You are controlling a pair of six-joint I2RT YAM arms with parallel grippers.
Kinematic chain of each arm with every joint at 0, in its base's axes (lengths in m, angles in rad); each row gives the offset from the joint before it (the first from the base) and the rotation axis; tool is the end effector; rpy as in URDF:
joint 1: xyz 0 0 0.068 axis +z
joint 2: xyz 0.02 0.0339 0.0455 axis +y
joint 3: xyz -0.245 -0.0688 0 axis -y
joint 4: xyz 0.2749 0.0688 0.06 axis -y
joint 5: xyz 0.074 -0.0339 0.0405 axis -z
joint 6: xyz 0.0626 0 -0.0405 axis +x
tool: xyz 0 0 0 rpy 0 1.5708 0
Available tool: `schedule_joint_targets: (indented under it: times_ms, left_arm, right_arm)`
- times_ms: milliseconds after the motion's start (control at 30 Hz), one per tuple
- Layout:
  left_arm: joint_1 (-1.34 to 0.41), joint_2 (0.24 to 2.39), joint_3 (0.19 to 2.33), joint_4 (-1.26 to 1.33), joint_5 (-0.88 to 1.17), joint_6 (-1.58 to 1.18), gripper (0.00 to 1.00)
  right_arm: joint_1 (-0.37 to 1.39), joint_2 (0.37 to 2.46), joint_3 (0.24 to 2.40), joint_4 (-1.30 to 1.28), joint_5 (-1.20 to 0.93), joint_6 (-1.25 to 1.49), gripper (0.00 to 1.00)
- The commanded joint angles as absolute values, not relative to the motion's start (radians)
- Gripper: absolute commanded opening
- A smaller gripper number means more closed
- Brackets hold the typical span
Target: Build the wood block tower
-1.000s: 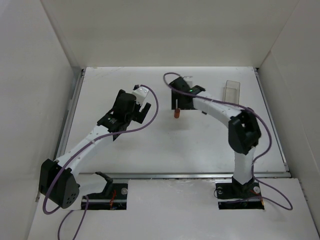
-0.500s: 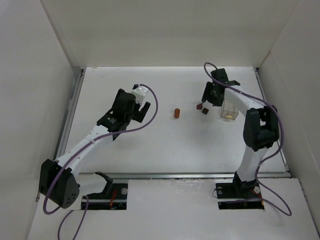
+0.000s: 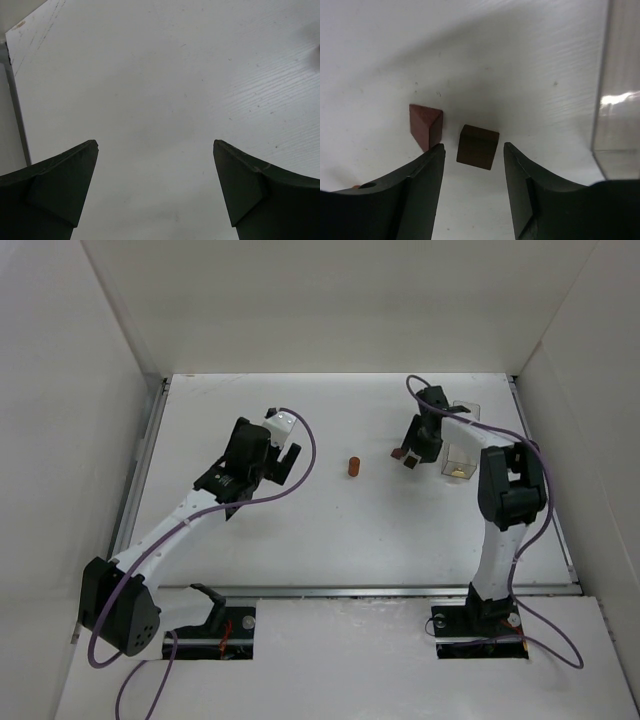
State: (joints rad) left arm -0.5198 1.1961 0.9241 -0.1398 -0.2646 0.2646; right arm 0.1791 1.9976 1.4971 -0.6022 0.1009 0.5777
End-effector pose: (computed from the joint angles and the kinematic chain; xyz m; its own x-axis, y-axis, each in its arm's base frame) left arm 0.2984 -0.1519 0.2716 -0.2643 0.4421 -0.8571 0.3528 0.8715 0.3407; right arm 0.4468 0.0745 0.1356 -0.8080 0.4059 -0.4271 0.3685 0.9137 0.1711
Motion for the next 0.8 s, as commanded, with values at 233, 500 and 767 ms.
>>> schedule_joint_targets:
  times_ms: [233, 500, 767]
  left_arm:
    - [-0.508, 1.189, 0.919, -0.100, -0.252, 0.262, 1.00]
    - [-0.508, 1.189, 0.919, -0.100, -0.252, 0.262, 1.00]
    - [-0.508, 1.189, 0.919, -0.100, -0.252, 0.262, 1.00]
  right_arm:
    - [0.209, 2.013, 1.502, -0.618, 0.187, 0.606, 0.56]
    - [0.209, 2.043, 1.519, -0.607, 0.206, 0.578, 0.52]
    - [0.238, 2.030, 1.528, -0.627, 0.184, 0.560, 0.13]
